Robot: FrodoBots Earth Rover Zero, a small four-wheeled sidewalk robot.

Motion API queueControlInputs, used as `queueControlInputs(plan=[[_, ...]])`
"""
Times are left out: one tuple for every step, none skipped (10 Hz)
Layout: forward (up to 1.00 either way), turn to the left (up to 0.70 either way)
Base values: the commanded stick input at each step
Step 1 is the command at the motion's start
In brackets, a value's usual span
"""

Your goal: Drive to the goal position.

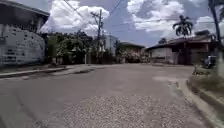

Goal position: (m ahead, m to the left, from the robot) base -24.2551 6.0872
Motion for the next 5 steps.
queueControlInputs(plan=[[1.0, 0.4], [1.0, 0.4], [1.0, 0.4], [1.0, 0.4], [1.0, 0.4]])
